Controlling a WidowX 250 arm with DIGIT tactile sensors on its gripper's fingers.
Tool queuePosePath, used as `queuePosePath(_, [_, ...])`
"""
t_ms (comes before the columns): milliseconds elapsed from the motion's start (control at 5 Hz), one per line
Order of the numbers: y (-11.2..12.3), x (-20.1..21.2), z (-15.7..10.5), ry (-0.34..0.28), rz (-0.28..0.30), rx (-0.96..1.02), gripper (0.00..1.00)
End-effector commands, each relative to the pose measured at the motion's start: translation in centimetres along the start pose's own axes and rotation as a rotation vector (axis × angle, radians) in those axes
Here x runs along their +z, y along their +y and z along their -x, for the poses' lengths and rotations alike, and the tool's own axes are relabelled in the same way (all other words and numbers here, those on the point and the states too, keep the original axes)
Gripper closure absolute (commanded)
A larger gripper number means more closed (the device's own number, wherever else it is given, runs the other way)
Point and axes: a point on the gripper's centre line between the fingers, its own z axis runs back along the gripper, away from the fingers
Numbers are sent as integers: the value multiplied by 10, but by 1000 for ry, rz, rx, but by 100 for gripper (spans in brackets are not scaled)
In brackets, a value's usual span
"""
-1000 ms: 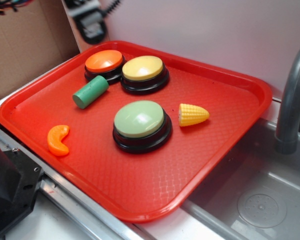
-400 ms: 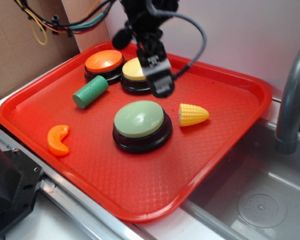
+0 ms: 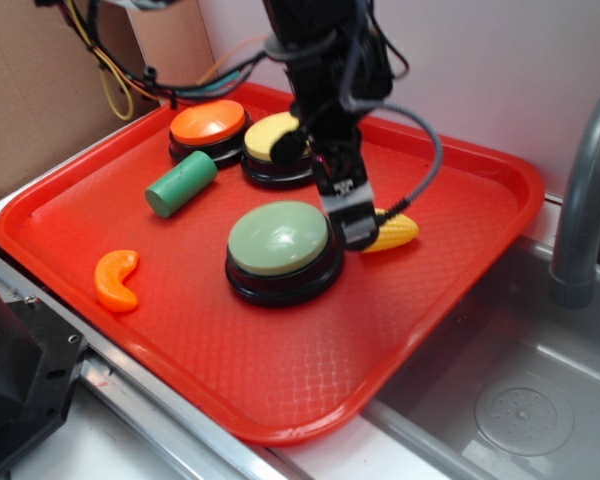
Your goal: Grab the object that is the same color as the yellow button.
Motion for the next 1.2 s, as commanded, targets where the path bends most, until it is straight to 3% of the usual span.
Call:
queuePosePath(0, [7,-13,-24,-47,12,-33,0])
queuePosePath(400, [10,-29,-31,-23,3,-28,5])
queuePosePath(600, [10,-30,-31,1,0,-29,98])
queuePosePath(1000, [13,-23,-29,30,-13,8,100])
